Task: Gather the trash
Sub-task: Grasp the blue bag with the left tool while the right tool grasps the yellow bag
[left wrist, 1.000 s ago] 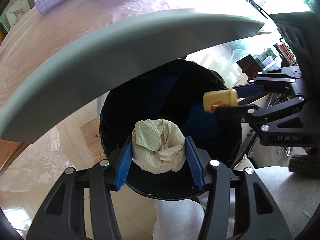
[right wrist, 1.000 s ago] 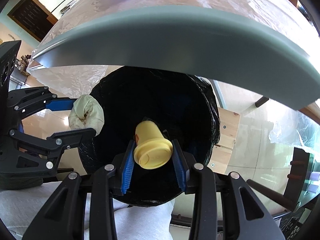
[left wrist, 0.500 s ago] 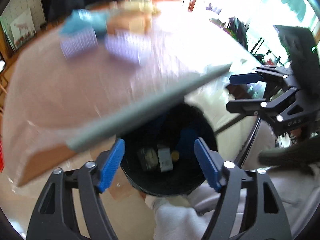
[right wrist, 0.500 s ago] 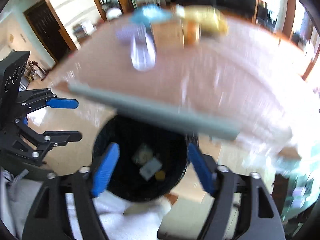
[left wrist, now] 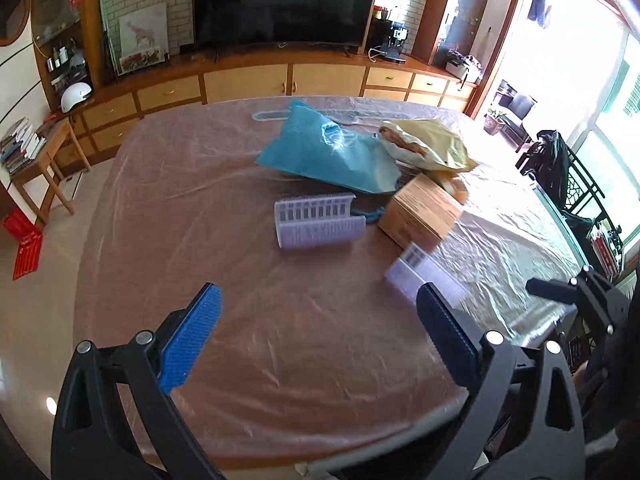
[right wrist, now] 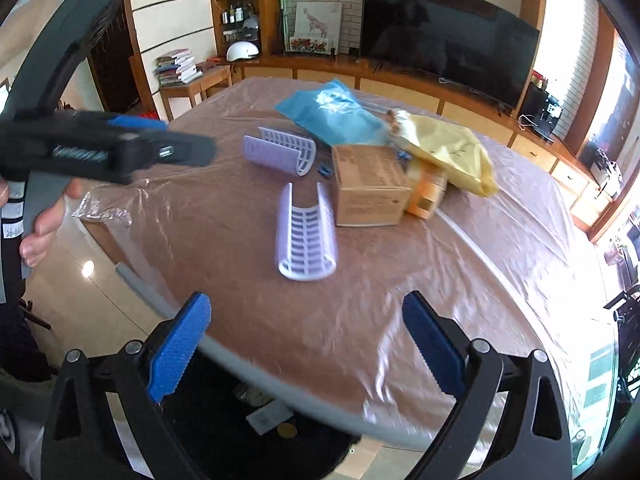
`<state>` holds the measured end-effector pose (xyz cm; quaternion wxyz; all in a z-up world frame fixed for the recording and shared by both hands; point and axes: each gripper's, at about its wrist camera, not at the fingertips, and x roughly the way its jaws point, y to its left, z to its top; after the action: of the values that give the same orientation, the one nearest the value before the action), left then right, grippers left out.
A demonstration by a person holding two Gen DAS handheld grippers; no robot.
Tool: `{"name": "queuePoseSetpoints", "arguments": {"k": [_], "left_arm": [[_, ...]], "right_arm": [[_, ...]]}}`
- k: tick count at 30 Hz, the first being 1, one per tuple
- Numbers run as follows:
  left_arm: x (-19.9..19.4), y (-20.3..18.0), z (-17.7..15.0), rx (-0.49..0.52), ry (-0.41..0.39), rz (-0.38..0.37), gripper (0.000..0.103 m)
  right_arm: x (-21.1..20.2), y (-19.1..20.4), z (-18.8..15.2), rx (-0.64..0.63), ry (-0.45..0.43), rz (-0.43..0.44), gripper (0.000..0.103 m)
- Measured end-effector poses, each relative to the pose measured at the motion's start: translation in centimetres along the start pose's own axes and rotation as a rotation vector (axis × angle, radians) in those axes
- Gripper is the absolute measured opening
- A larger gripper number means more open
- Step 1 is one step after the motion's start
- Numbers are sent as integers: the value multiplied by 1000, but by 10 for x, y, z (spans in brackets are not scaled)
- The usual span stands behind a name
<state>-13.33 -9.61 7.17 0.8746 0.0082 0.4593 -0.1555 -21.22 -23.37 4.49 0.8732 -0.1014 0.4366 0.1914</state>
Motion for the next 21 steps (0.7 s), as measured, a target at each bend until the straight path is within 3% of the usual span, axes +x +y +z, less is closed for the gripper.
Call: {"name": "queuePoseSetpoints", "arguments": {"k": [5, 9, 21], "left_arm": [[36, 1, 22, -6, 41, 30, 98], [41, 4, 32, -4, 34, 36, 98], [56, 10, 85, 18, -3, 41, 98]], "right_arm": [[25, -1, 16, -8, 35, 16, 95], [25, -7, 24, -9, 21, 27, 95], [29, -116, 75, 286, -57, -25, 95]]}}
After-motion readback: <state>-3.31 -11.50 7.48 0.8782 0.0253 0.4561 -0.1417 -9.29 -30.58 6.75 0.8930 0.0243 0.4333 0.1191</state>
